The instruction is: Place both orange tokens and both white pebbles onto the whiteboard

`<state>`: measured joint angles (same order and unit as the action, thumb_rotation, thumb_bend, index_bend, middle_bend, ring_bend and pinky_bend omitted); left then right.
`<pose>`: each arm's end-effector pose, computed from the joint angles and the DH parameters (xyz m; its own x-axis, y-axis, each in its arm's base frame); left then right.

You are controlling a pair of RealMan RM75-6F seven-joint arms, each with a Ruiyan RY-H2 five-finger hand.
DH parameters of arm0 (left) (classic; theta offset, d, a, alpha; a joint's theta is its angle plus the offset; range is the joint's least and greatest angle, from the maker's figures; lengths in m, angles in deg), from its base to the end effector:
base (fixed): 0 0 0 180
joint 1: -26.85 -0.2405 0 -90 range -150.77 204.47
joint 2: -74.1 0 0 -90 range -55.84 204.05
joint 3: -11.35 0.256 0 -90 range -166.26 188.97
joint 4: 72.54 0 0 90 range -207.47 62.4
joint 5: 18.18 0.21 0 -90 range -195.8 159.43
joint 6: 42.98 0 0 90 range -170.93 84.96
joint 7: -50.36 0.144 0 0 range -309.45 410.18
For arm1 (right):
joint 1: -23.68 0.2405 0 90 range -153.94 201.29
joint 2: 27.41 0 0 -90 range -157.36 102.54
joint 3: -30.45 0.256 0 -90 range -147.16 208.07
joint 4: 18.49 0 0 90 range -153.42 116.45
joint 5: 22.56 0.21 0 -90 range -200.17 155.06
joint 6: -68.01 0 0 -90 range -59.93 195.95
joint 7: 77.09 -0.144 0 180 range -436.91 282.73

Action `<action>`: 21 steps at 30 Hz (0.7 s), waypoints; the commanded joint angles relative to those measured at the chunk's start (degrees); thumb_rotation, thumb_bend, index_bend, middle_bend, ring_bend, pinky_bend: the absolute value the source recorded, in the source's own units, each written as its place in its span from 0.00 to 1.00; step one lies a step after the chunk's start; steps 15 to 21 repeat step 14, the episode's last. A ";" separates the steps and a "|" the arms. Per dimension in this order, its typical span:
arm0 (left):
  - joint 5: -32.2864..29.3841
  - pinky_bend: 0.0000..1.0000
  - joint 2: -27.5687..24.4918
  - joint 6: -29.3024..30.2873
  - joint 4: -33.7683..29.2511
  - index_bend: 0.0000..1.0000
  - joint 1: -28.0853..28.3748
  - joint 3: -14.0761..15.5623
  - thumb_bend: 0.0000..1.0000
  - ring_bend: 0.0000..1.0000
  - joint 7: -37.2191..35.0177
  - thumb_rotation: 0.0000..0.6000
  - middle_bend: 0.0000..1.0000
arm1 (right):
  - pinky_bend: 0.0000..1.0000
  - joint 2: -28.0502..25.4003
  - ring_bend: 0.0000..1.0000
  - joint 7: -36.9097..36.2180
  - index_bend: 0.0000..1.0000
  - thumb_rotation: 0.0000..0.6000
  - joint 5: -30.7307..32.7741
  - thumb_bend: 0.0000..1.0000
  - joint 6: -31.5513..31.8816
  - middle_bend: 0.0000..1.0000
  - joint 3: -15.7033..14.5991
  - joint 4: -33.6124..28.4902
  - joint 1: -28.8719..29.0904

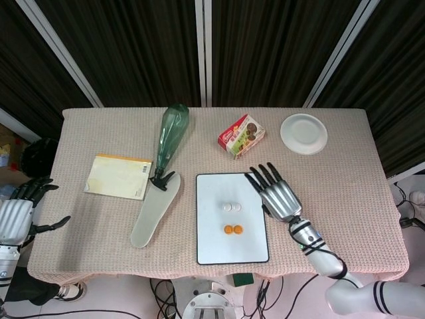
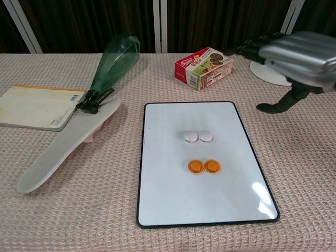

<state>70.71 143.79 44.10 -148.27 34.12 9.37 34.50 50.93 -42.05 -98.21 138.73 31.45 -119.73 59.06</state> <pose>-0.3419 0.1958 0.1568 0.3184 -0.0314 0.9474 0.9433 -0.0885 -0.3199 -0.1542 -0.2765 0.0372 0.6300 -0.0300 0.7760 -0.6967 -0.4633 0.5477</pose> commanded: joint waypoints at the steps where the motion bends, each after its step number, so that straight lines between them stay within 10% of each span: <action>1: 0.23 0.19 -0.64 0.84 -1.39 0.28 -0.36 -0.12 0.09 0.13 1.25 0.58 0.21 | 0.00 -7.53 0.00 -14.23 0.00 1.00 -11.18 0.22 14.35 0.00 -2.98 3.65 -9.23; 11: 0.07 0.19 -2.58 0.97 -5.51 0.28 -0.90 0.10 0.09 0.13 5.34 0.58 0.21 | 0.00 -10.72 0.00 -34.05 0.00 1.00 -7.39 0.23 22.41 0.00 -4.51 18.76 -22.46; 21: 0.34 0.19 -2.84 1.15 -6.23 0.28 -1.02 0.24 0.09 0.13 6.19 0.58 0.21 | 0.00 -10.65 0.00 -35.54 0.00 1.00 -7.06 0.24 21.60 0.00 -3.67 20.33 -23.07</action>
